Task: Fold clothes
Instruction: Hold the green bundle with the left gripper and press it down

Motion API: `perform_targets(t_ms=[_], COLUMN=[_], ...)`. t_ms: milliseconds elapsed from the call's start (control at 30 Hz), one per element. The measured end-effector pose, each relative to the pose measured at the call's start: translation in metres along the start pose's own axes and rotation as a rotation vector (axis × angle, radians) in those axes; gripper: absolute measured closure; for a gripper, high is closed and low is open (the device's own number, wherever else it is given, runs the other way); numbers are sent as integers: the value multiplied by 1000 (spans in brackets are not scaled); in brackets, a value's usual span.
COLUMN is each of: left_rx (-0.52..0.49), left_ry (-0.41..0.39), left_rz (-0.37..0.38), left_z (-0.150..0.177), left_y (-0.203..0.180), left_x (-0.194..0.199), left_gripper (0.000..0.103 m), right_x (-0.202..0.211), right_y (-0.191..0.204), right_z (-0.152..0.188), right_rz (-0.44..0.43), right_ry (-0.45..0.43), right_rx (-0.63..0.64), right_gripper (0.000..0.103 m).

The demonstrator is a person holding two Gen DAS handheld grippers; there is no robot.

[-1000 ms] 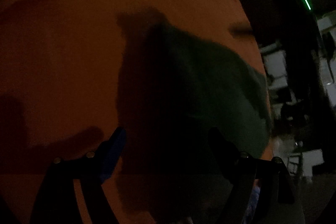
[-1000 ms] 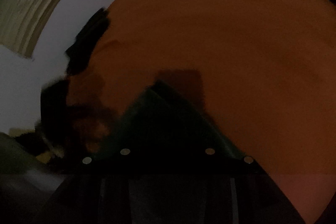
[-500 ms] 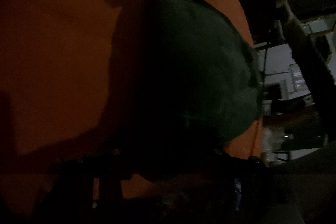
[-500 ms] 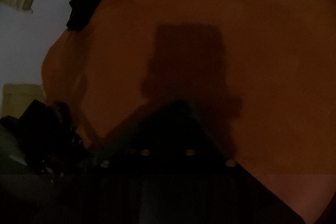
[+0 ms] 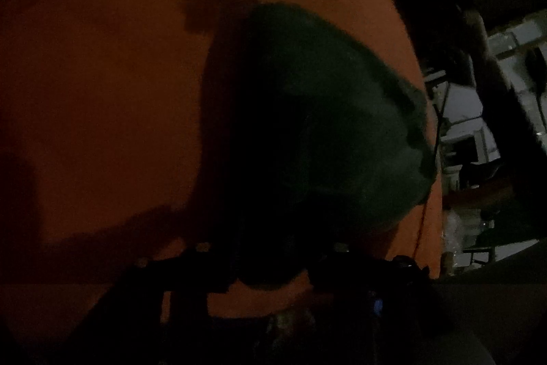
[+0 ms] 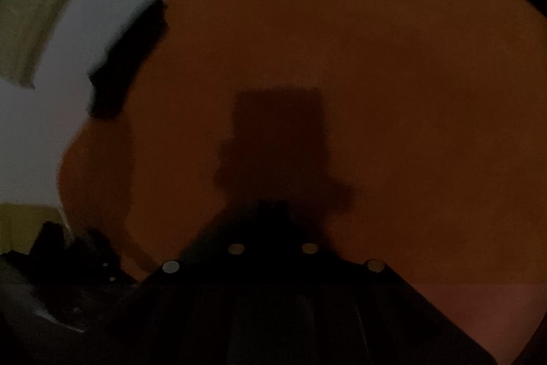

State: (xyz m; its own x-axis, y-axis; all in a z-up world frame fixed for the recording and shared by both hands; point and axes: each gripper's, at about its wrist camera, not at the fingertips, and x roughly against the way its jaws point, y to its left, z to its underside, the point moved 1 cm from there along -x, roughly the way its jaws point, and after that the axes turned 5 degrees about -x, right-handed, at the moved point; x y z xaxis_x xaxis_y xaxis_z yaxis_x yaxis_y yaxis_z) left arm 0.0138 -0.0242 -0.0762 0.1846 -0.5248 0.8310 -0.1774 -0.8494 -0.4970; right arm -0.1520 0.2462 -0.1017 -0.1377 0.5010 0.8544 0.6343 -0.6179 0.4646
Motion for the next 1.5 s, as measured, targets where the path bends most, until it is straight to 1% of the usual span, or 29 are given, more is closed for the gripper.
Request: perform_targets(t_ms=[33,100,133,200,267,300,367,433,467,500,567,600,700,833,867,933,967,1000,1033,1067,1100,1133,1167,1233,1300,1367,1433,1467,1500], left_rx=[-15,-48,-71,-147,-251,-310,-402,-439,-457,-475,-507,-501,-485,-477,-479,-492,-499,-501,-500,-498,-489,-477,-467,-440,-410,-412,-453,-473,-493], left_ry=[-2,11,20,41,62,74,119,148,162,171,190,196,213,196,191,185,175,165,154,143,138,137,139,152,168,175,169,166,164], left_rz=[16,42,59,79,91,94,108,124,128,110,75,67,46,55,57,66,70,67,65,64,65,67,78,76,99,103,112,108,104], left_z=[-6,-22,-26,-30,-30,-29,-32,-27,-24,-22,-18,-14,-2,2,0,-6,-15,-23,-32,-43,-59,-76,-90,-114,-128,-127,-132,-129,-126], left_y=[-3,-17,-31,-59,-97,-118,-157,-172,-179,-181,-182,-167,-122,-103,-91,-89,-86,-82,-81,-78,-74,-69,-66,-61,-58,-59,-53,-57,-61], left_x=[-3,-10,-17,-31,-48,-57,-79,-95,-103,-112,-126,-119,-99,-85,-78,-65,-56,-48,-46,-45,-44,-45,-49,-57,-65,-67,-51,-52,-53], left_gripper=[57,57,57,57,57,57,57,57,57,57,58,59,59,59,59,59,59,58,58,58,58,58,58,58,58,58,58,57,57], right_x=[20,49,63,72,72,71,66,62,58,56,55,55,59,67,68,66,65,65,62,58,56,54,52,55,50,50,52,57,57], right_y=[-1,-8,-12,-24,-42,-56,-70,-87,-88,-92,-91,-90,-96,-105,-108,-113,-115,-114,-108,-101,-100,-99,-100,-104,-102,-101,-101,-104,-108], right_z=[4,27,38,69,98,113,129,143,147,151,155,157,157,155,155,159,161,163,166,167,169,170,170,167,165,166,167,167,168], right_rz=[-32,-71,-91,-84,-30,16,82,124,119,93,74,66,98,150,162,70,22,-16,-44,-65,-70,-75,-53,23,60,47,31,19,-7], right_ry=[-37,-44,-46,6,60,84,104,131,136,139,112,98,18,-42,-53,-16,3,24,37,37,35,33,31,33,23,17,10,10,20], right_rx=[-5,9,16,35,17,-8,-31,-52,-63,-76,-80,-81,-119,-151,-164,-208,-230,-236,-231,-229,-230,-231,-222,-198,-194,-192,-191,-186,-188], right_gripper=[98,94,93,92,92,92,92,92,92,92,103,103,103,103,103,103,103,98,79,67,51,51,54,89,101,102,102,101,98])
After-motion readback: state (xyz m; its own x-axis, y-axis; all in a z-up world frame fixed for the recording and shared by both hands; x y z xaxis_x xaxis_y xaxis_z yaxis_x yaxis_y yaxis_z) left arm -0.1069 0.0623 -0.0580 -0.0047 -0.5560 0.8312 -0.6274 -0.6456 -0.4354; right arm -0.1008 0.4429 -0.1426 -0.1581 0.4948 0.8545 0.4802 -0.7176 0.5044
